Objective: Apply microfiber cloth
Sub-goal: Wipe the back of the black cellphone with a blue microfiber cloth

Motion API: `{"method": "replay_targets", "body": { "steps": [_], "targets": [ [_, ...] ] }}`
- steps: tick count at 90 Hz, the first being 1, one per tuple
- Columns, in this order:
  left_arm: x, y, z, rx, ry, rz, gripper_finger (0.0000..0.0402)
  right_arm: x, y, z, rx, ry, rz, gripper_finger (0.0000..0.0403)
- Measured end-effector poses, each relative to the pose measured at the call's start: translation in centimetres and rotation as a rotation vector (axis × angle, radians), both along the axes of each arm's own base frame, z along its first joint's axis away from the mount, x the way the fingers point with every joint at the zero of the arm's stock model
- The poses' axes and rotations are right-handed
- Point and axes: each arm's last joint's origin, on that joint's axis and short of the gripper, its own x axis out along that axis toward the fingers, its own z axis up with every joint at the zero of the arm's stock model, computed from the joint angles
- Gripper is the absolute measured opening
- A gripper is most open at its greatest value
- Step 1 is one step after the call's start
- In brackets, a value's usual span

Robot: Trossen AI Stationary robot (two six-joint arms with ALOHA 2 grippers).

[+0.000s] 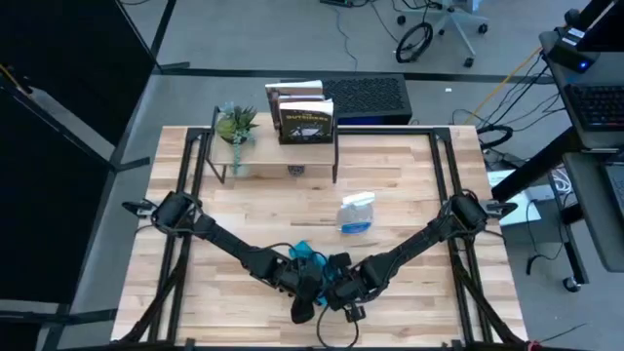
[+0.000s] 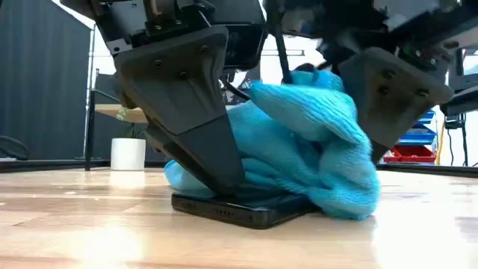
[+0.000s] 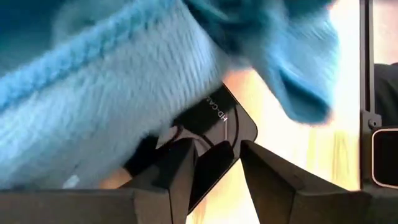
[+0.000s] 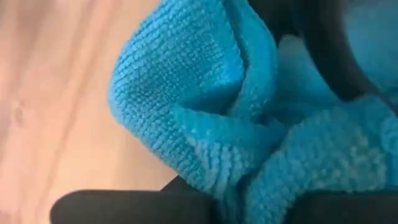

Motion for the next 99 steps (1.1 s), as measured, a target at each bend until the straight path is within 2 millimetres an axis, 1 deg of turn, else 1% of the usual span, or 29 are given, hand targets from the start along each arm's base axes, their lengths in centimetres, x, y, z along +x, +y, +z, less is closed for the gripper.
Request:
{"method": "replay_targets", "body": {
  "steps": [19, 29, 40, 51, 59, 68, 73, 86, 99],
  "targets": [
    [0.0, -0.1, 0.0, -0.001, -0.001, -0.001, 0.0125, -0.9, -3.0, 0.4, -0.177, 0.115, -0.076, 0.0006],
    [-0.1, -0.1, 0.0, -0.003, 0.000, 0.002, 0.0125, -0.8, -3.9, 0.8, -0.181, 0.125, -0.100, 0.0006],
    [-0.1, -0.2, 0.0, -0.003, -0.002, 0.003, 0.0125, -0.4, -3.5, 2.1, -0.131, 0.030, -0.095, 0.0006],
    [-0.1, -0.3, 0.0, 0.004, -0.006, 0.005, 0.0125, 0.0, -2.0, 4.1, -0.058, -0.130, -0.025, 0.0006],
    [-0.1, -0.3, 0.0, 0.005, -0.010, 0.006, 0.0125, 0.4, -1.0, 4.6, 0.009, -0.210, 0.018, 0.0006],
    [0.0, -0.4, 0.0, 0.002, -0.030, -0.004, 0.0125, 1.3, -0.5, 3.6, 0.083, -0.221, 0.042, 0.0006],
    [0.0, -0.4, 0.0, 0.001, -0.036, -0.007, 0.0125, 1.9, -0.3, 2.4, 0.104, -0.216, 0.047, 0.0006],
    [0.0, -0.5, 0.0, 0.006, -0.039, -0.005, 0.0125, 2.9, 0.3, 0.7, 0.143, -0.244, 0.056, 0.0006],
    [-0.2, -0.9, 0.0, 0.012, -0.042, -0.012, 0.0125, 3.3, 0.5, 0.3, 0.160, -0.266, 0.061, 0.0006]
  ]
}}
